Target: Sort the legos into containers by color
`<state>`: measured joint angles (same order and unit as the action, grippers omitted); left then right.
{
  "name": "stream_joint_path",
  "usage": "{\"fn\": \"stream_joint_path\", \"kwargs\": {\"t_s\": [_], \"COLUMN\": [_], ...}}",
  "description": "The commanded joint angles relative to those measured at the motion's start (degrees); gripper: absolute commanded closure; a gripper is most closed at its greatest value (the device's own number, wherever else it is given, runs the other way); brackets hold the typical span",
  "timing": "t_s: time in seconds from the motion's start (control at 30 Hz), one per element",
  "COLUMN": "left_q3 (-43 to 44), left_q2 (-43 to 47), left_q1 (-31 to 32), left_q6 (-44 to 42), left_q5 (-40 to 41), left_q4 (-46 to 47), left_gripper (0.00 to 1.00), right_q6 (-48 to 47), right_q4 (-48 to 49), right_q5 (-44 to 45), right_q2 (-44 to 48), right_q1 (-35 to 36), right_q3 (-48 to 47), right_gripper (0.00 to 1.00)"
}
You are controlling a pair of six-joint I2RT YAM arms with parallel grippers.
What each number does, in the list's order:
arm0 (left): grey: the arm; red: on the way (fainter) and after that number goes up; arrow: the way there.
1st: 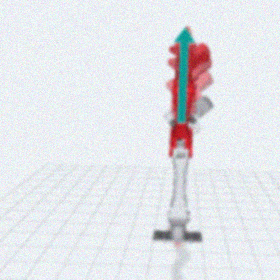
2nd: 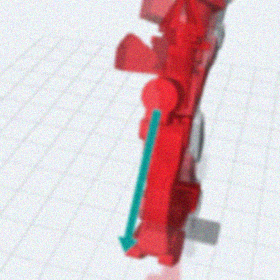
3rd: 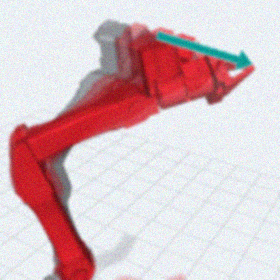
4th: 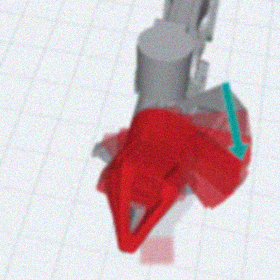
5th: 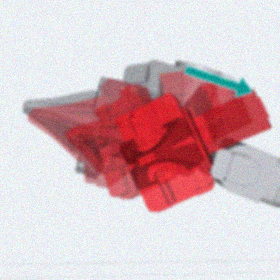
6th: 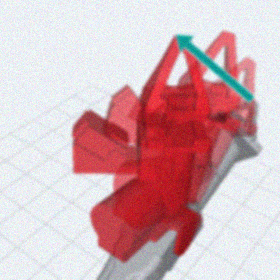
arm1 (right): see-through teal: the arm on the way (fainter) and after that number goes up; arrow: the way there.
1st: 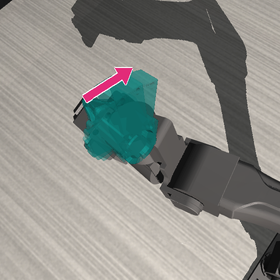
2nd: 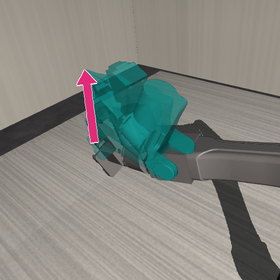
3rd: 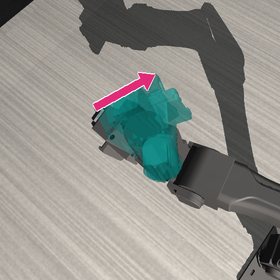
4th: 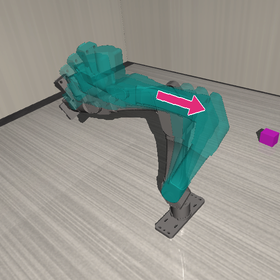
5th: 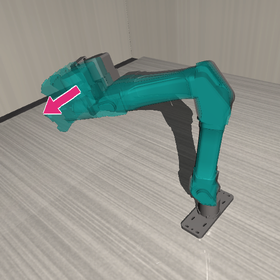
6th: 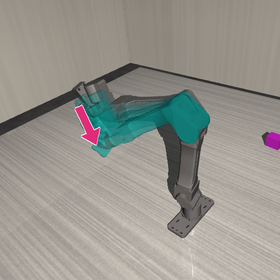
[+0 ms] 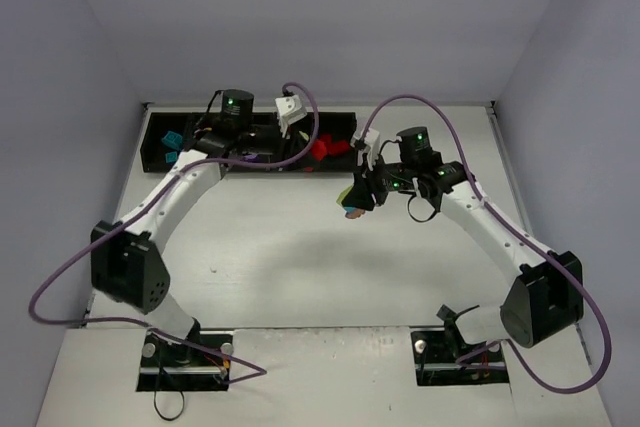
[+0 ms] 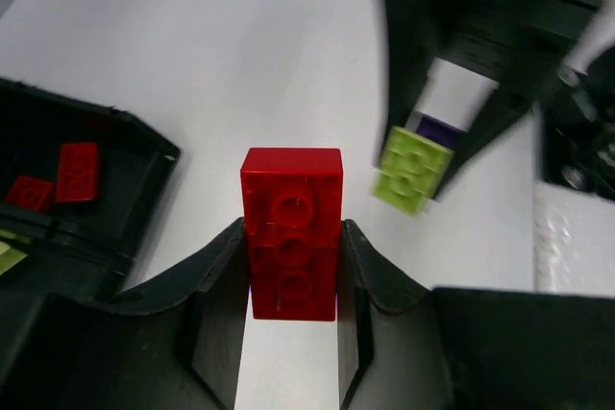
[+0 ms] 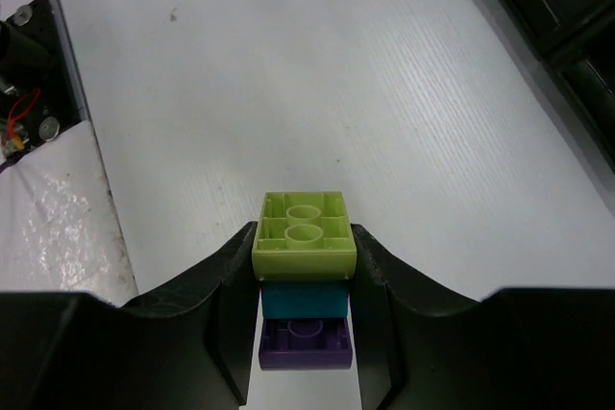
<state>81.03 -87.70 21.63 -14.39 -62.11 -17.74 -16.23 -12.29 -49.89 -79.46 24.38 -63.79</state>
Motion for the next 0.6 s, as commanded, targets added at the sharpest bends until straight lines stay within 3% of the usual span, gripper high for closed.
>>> {"fn": "stream_joint_path", "kwargs": {"t_s": [0.0, 0.2, 0.33, 0.5, 0.53, 0.57], "left_q3": [7.7, 19.4, 31.0, 38.7, 39.5, 41.2], "left_q2": [-7.2, -21.4, -30.4, -38.8, -40.3, -41.1], "left_q1": [0.3, 2.4, 2.8, 3.7, 3.8, 3.8], "left_q6": [13.6, 17.3, 16.4, 15.0, 15.5, 16.2], "left_q5": [12.3, 26.5, 28.1, 30.6, 31.2, 31.5], "left_q4": [12.7, 14.3, 10.5, 8.2, 8.3, 8.2], "left_gripper": [1.0, 0.99, 0.87, 0.78, 0.74, 0.61], "right_q6": [4.3, 9.2, 10.0, 10.8, 11.0, 11.0], "right_q4": [4.1, 7.6, 8.5, 8.8, 8.7, 8.7], "right_q5": [5.8, 7.8, 7.4, 6.7, 6.8, 7.0], "right_q2": [4.0, 5.3, 5.7, 5.2, 5.0, 5.0], "right_q1": [-2.1, -2.7, -2.6, -2.6, -2.6, -2.6], "right_q3": [0.9, 2.9, 3.7, 3.8, 3.8, 3.8], "right_gripper": [1.0, 1.0, 1.0, 1.0, 1.0, 1.0]}}
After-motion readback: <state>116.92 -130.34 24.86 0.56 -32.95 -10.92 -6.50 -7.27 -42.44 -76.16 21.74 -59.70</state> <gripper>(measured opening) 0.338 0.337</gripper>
